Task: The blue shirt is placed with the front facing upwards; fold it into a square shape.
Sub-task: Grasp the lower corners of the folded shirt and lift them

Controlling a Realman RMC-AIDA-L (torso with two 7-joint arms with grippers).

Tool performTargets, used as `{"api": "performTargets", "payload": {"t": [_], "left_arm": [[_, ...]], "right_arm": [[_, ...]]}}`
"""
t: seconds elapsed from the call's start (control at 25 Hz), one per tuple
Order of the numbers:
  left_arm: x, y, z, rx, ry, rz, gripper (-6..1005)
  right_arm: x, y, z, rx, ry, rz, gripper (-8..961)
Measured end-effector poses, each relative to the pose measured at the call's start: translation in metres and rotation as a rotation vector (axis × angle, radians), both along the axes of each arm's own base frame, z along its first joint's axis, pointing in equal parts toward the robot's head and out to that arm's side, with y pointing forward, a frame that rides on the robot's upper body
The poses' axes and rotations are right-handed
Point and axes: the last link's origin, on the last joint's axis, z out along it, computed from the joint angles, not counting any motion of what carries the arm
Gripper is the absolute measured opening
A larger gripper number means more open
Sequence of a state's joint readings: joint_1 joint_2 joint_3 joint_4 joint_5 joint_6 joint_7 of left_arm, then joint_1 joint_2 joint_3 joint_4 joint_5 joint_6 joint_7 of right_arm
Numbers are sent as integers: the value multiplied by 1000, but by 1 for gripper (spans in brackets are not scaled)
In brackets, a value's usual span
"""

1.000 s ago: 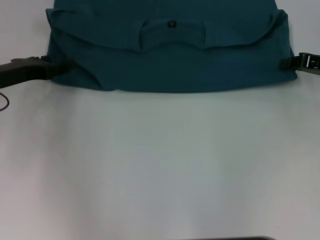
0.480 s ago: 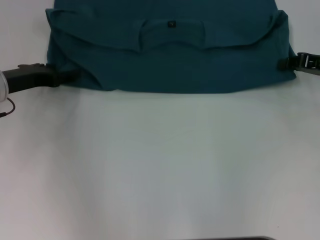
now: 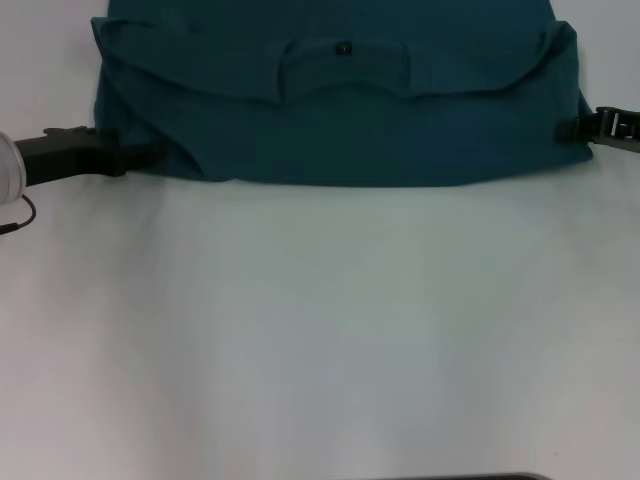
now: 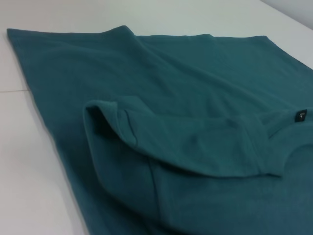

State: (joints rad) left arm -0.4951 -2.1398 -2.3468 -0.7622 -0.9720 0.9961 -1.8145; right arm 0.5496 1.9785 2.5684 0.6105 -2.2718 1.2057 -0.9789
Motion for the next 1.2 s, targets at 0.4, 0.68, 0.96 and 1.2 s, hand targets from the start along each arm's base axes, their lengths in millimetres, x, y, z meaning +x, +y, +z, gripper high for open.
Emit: {"api": "performTargets", "payload": {"t": [0.4, 0.68, 0.96, 1.2], "left_arm": [[-7, 1, 0, 0, 54, 21, 613], [-4, 1, 0, -4, 54, 10, 427], [-4, 2, 1, -5, 57, 6, 108], [-5, 2, 3, -3, 59, 7, 66]], "right_arm": [[-1, 1, 1, 6, 7, 4, 48], [-2, 1, 1, 12, 13, 6, 48], [-1, 1, 2, 14, 11, 5, 48], [1, 0, 3, 16, 11, 2, 48]]}}
